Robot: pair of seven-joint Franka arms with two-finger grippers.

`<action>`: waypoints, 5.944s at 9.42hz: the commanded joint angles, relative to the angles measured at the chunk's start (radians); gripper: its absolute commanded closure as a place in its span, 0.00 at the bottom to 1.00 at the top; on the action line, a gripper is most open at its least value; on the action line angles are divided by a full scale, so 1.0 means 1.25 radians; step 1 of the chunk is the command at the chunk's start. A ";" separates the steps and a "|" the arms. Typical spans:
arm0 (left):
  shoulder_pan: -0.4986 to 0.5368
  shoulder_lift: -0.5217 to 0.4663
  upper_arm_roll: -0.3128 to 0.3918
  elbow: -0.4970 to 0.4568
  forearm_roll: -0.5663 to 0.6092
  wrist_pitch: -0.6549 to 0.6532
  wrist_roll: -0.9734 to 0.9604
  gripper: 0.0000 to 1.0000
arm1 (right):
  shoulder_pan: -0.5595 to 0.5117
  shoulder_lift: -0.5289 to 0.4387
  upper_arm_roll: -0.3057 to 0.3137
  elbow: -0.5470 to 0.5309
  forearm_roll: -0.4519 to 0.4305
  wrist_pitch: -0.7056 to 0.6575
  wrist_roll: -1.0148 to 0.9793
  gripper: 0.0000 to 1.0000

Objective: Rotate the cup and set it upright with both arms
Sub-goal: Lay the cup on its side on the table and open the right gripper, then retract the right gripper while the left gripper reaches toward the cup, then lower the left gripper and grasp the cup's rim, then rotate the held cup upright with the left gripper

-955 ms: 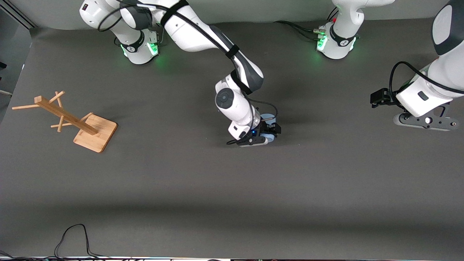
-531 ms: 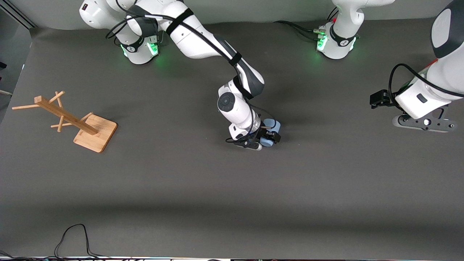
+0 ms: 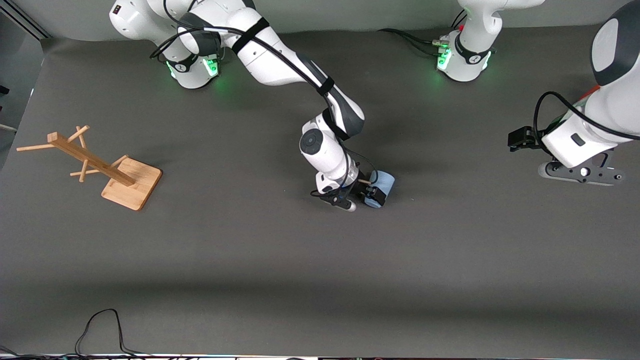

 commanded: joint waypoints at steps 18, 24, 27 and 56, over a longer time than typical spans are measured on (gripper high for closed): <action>-0.007 0.081 -0.005 -0.545 -0.814 0.823 -0.027 0.00 | -0.024 -0.854 -0.533 -0.338 -0.709 -1.023 -0.834 0.00; -0.028 0.192 -0.018 -0.489 -0.908 0.887 -0.011 0.00 | -0.039 -0.834 -0.534 -0.300 -0.717 -1.040 -0.824 0.00; -0.029 0.236 -0.040 -0.462 -0.925 0.912 -0.011 0.00 | -0.071 -0.851 -0.536 -0.299 -0.717 -1.044 -0.824 0.00; -0.451 0.258 -0.041 -0.112 0.006 0.600 -0.673 1.00 | -0.713 -0.922 0.085 -0.404 -0.627 -0.926 -0.827 0.00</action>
